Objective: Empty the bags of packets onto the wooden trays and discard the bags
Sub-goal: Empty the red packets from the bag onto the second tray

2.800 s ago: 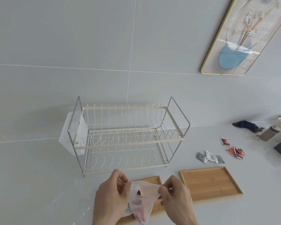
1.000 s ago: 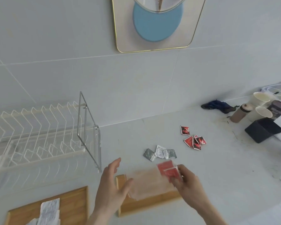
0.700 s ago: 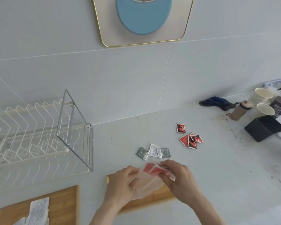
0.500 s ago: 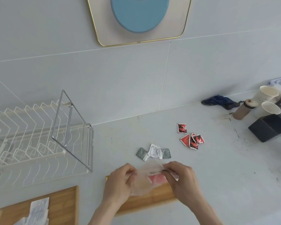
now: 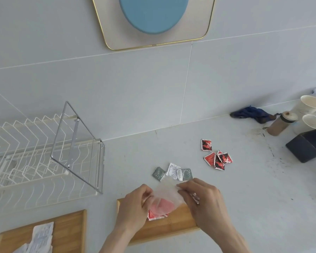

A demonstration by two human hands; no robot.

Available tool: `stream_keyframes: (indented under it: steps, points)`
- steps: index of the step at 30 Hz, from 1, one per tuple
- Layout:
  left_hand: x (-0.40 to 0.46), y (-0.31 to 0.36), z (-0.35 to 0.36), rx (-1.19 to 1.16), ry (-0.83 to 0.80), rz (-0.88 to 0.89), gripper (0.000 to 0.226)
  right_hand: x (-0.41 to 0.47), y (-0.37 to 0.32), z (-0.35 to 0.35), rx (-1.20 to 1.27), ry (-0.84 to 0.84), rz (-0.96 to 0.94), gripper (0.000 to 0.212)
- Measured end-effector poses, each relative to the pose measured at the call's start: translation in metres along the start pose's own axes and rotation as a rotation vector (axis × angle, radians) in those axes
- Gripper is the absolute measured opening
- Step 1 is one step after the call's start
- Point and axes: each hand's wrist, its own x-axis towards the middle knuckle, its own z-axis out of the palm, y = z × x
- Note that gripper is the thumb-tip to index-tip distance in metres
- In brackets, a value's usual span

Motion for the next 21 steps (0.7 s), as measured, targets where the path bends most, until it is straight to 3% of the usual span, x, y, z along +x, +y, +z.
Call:
stream_keyframes:
  steps: [6, 12, 21]
  points:
    - [0.001, -0.001, 0.000, -0.003, -0.003, -0.004, 0.013, 0.002, -0.007, -0.009, -0.084, -0.066, 0.000, 0.014]
    - [0.000, 0.001, 0.000, -0.015, -0.005, 0.014, 0.008, 0.005, -0.019, -0.021, -0.168, -0.014, -0.066, 0.012]
    - [-0.006, 0.016, -0.008, -0.103, 0.039, 0.049, 0.020, 0.009, -0.036, -0.039, -0.226, 0.088, -0.106, 0.008]
